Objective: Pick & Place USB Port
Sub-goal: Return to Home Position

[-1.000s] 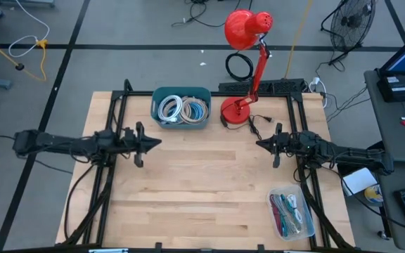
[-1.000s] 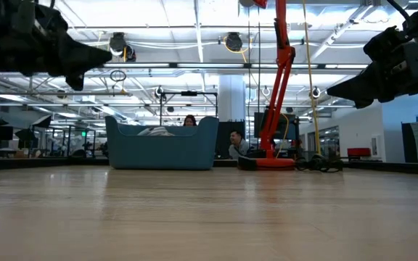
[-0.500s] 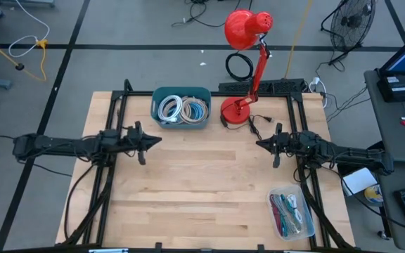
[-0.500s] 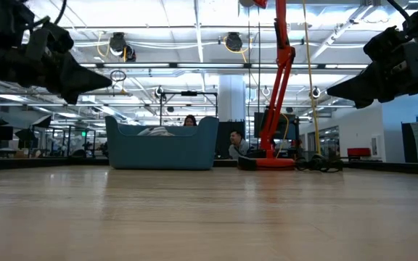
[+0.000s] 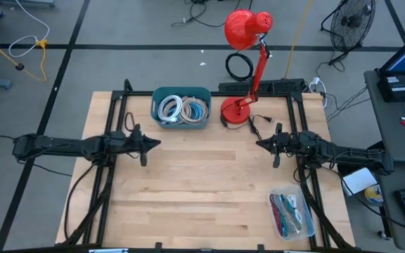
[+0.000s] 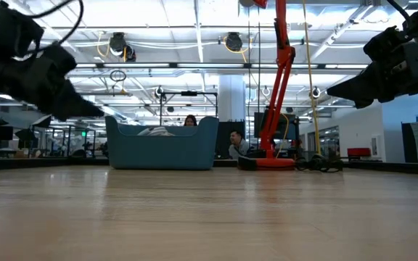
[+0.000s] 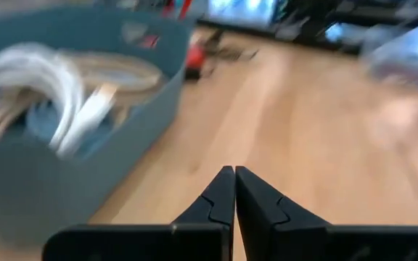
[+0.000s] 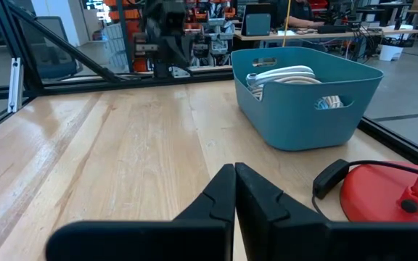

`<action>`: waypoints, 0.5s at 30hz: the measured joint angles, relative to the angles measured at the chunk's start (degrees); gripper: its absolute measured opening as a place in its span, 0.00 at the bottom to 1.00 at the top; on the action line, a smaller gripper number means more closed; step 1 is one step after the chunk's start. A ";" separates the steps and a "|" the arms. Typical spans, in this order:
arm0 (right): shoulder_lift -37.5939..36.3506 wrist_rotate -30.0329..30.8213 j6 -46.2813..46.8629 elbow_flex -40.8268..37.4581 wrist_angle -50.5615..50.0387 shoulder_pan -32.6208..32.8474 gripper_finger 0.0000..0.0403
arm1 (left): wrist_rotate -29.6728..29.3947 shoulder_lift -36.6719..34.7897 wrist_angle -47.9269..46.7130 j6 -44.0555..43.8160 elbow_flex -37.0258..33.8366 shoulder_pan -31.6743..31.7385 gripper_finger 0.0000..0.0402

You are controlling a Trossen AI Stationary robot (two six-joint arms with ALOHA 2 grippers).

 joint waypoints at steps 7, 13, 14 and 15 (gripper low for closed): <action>0.01 0.00 0.00 0.00 -0.01 0.01 0.00 | -8.75 0.25 -8.36 -7.85 0.15 0.05 0.05; 0.00 0.00 0.00 -0.01 -0.01 0.01 0.00 | -6.72 0.72 -8.53 -6.96 0.18 0.03 0.05; -0.01 0.00 -0.01 0.00 -0.01 0.01 0.00 | -6.62 0.72 -8.56 -8.71 0.18 0.07 0.05; -0.01 0.00 0.00 0.00 -0.01 0.01 0.00 | -6.46 0.74 -8.62 -9.60 0.18 0.11 0.05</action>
